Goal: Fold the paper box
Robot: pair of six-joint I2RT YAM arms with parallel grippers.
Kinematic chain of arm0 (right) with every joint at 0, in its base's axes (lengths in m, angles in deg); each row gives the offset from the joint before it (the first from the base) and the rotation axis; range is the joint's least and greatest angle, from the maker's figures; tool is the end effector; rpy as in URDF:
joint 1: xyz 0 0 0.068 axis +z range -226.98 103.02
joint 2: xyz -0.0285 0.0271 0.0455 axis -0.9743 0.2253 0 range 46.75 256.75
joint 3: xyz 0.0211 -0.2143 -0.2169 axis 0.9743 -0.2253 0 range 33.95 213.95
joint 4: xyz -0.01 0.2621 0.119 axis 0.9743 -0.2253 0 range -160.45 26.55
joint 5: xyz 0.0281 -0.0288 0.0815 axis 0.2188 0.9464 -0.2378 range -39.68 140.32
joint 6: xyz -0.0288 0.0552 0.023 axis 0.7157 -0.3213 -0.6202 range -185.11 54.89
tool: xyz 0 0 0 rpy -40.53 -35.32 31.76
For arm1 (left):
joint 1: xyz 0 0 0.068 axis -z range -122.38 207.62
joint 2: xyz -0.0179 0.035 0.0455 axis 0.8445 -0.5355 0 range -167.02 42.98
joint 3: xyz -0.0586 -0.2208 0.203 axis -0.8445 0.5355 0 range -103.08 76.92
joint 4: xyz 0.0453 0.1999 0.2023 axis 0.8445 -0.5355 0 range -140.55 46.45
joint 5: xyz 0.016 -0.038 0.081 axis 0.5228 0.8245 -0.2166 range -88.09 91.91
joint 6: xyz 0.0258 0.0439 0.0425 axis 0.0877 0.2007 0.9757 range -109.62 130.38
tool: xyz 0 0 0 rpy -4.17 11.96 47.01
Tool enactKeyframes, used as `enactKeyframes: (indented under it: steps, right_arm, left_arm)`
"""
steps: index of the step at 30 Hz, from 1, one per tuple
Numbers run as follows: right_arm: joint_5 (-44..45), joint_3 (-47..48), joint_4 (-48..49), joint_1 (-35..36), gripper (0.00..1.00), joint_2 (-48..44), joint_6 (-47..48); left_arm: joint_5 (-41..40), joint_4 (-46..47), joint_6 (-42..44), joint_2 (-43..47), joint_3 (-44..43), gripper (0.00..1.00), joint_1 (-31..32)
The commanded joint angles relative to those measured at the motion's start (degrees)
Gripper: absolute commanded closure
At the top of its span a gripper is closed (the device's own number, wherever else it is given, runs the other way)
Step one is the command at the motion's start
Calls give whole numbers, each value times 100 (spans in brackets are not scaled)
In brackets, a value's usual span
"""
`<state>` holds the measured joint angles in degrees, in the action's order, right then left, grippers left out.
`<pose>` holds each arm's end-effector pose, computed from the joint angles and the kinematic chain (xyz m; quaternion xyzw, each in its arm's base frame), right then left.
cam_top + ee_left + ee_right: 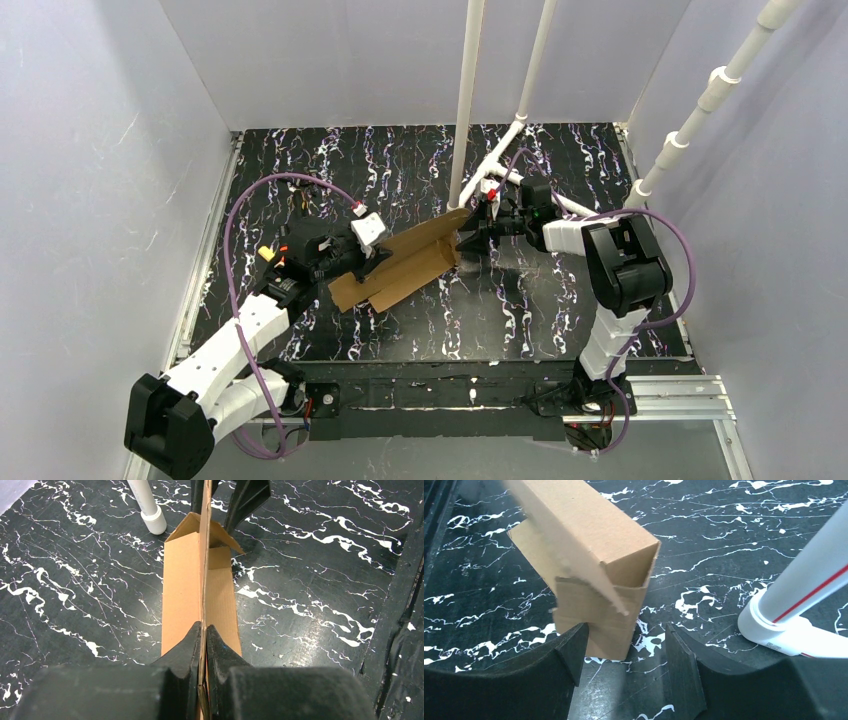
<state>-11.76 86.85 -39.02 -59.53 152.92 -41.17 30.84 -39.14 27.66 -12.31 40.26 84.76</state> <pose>0.3684 0.1645 0.1689 -0.5061 0.5973 0.4185 0.4603 0.2062 -0.1342 0.2985 0.4308 0.6495 -0.2475 0.5755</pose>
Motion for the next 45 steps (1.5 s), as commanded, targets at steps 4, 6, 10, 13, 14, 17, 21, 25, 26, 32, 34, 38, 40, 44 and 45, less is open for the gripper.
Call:
enactKeyframes:
  steps: [4, 6, 10, 13, 14, 17, 21, 25, 26, 32, 34, 38, 40, 44, 45]
  right_arm:
    - [-285, -97, -238, 65, 33, -274, 181]
    - [-225, -134, -238, 65, 33, -272, 181]
    - [-70, -169, -66, 118, 34, -214, 45]
    - [-43, -163, 20, 233, 36, -178, -41]
    - [-33, -152, 20, 282, 37, -169, -47]
    - [-32, -85, 38, 382, 42, -135, -75]
    - [56, -84, 110, 437, 45, -131, -139]
    - [416, -325, 784, 484, 47, -173, -533]
    - [507, -406, 979, 499, 48, -186, -683]
    - [1088, -740, 1653, 638, 50, -335, -1036]
    - [1348, -846, 1828, 692, 50, -408, -1132]
    - [1835, -1163, 2462, 736, 49, -512, -1539]
    - [2002, -1333, 2848, 771, 49, -531, -1733]
    - [2085, -1610, 3905, 878, 50, -361, -2109]
    - [2113, -1611, 3995, 913, 50, -301, -2146]
  left_arm:
    - [-103, -150, -49, 96, 106, 100, 17]
    - [-81, -150, -53, 103, 122, 100, 20]
    - [2, -150, -62, 88, 117, 100, 19]
    - [56, -142, -62, 115, 116, 100, 20]
    - [90, -134, -56, 129, 118, 100, 20]
    - [182, -118, -58, 164, 124, 100, 19]
    - [241, -93, -65, 211, 142, 100, 20]
    - [262, -80, -99, 194, 133, 100, 20]
    - [269, -80, -102, 198, 133, 100, 19]
    - [273, -80, -104, 253, 157, 100, 20]
    - [272, -84, -115, 262, 152, 100, 20]
    - [252, -98, -149, 273, 143, 100, 29]
    - [232, -98, -186, 269, 142, 100, 35]
    - [193, -108, -233, 273, 164, 100, 46]
    - [186, -115, -234, 279, 174, 100, 46]
